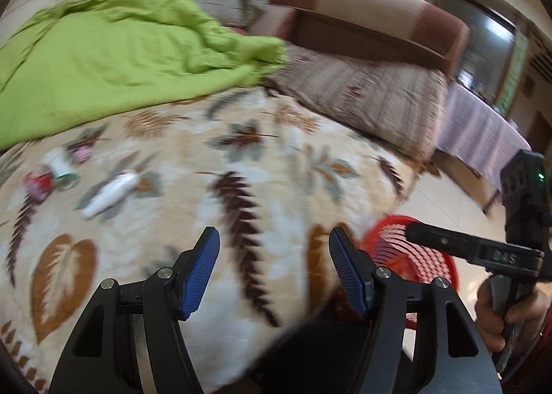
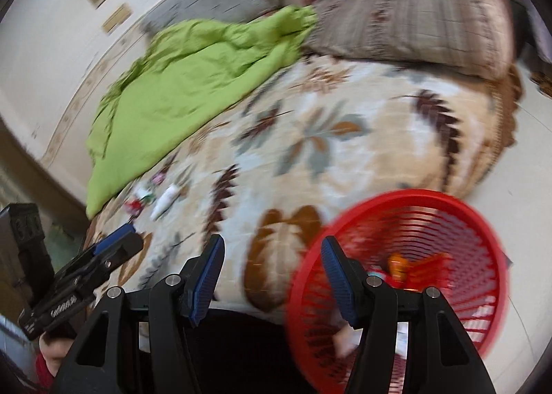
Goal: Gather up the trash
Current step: 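Move both open tools back to the trash on the bed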
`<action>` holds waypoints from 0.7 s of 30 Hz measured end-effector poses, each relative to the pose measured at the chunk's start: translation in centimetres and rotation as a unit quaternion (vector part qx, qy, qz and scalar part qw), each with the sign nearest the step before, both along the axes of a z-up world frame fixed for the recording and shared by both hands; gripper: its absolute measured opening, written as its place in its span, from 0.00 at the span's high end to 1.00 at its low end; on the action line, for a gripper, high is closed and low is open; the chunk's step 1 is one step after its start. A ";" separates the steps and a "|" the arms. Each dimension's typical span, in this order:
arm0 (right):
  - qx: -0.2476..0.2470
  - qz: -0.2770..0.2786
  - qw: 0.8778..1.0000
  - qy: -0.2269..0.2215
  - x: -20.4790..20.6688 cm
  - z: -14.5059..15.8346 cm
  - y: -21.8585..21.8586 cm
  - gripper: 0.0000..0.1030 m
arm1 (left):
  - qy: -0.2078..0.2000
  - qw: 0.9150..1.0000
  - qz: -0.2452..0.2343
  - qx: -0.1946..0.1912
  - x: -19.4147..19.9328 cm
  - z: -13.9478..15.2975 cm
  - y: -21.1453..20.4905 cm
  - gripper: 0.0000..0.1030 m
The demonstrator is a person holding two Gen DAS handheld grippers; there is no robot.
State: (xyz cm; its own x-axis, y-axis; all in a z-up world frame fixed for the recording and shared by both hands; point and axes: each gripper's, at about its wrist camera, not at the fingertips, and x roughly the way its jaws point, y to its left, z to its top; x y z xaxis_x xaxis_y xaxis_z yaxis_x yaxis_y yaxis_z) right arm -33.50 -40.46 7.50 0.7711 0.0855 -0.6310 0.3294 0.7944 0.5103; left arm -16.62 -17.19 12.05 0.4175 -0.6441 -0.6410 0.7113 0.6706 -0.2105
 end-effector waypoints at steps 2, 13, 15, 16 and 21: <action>-0.002 0.024 1.000 -0.002 1.9 0.3 1.6 0.39 | 0.002 0.999 0.031 -0.004 1.6 -0.1 2.5 0.37; 0.026 0.134 0.990 0.019 15.7 0.3 10.2 0.39 | 0.014 0.970 0.243 -0.006 12.0 -2.6 17.9 0.37; 0.026 0.144 0.989 0.029 18.7 -0.3 11.7 0.39 | 0.001 0.963 0.268 0.016 13.3 -3.3 19.5 0.37; 0.031 0.146 0.988 0.037 20.4 -0.7 12.5 0.39 | -0.006 0.960 0.280 0.025 13.9 -3.6 20.4 0.37; 0.060 0.134 0.987 0.070 27.9 -3.3 15.1 0.39 | 0.008 0.946 0.324 0.006 16.5 -4.4 24.2 0.37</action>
State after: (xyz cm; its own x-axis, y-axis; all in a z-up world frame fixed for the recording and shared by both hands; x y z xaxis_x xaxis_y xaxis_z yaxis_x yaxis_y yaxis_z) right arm -5.64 -25.41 4.20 0.6167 0.3550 -0.7026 0.1908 0.7985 0.5709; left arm -0.16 7.03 7.65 0.7127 -0.2487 -0.6559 0.1459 0.9671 -0.2083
